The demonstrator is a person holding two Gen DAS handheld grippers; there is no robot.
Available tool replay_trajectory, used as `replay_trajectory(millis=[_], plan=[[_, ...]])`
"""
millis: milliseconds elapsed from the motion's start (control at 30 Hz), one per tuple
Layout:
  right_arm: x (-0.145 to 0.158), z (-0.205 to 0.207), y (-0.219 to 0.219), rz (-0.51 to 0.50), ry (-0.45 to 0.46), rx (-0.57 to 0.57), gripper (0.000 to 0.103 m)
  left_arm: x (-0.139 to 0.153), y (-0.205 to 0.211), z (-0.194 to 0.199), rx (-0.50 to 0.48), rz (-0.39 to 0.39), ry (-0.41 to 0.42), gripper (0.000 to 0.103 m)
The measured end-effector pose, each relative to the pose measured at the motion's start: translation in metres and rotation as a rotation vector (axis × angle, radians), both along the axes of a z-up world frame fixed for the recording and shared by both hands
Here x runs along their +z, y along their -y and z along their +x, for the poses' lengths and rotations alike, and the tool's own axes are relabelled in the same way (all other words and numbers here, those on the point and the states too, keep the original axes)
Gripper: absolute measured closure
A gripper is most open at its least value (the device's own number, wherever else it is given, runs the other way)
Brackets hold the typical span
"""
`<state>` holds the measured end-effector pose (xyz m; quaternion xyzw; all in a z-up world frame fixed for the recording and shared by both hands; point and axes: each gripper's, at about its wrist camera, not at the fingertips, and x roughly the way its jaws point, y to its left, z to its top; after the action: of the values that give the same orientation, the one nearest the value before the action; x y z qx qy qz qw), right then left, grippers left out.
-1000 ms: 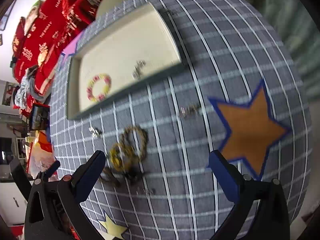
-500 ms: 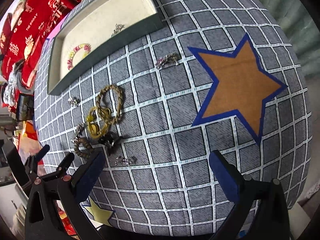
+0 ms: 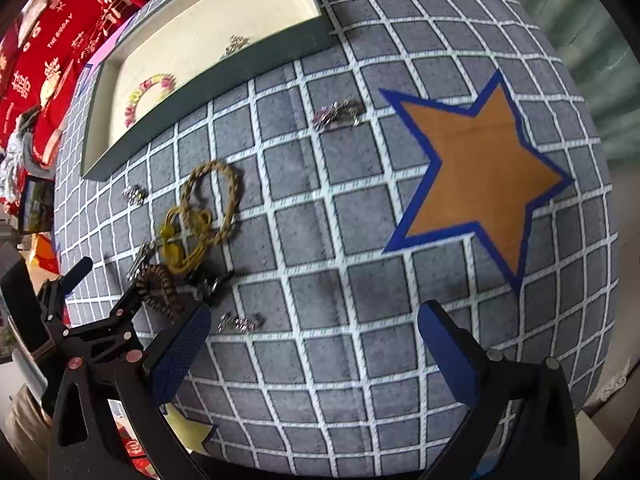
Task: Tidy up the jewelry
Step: 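Move both open grippers back over the remaining jewelry, then grasp the silver hair clip with the left gripper while the right gripper grasps the purple-stone silver charm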
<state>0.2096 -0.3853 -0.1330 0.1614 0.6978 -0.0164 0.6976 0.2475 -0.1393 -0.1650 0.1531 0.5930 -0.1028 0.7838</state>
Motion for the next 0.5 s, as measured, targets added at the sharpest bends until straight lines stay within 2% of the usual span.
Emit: replay_trajectory(millis=[200,367,433,500], plan=[[-0.012,0.019,0.011,-0.023,0.012,-0.056,0.0,0.0,0.007,0.004,0.006,-0.024,0.008,0.001],[-0.024,0.041,0.021,-0.016,0.03,-0.151,0.001,0.004,0.012,0.006,-0.003,-0.05,0.015,0.014],[-0.026,0.052,0.023,-0.023,0.036,-0.169,0.01,0.005,0.014,0.007,-0.009,-0.061,0.012,0.021],[-0.03,0.066,0.023,-0.04,0.035,-0.18,0.014,0.005,0.015,0.008,-0.009,-0.059,0.013,0.023]])
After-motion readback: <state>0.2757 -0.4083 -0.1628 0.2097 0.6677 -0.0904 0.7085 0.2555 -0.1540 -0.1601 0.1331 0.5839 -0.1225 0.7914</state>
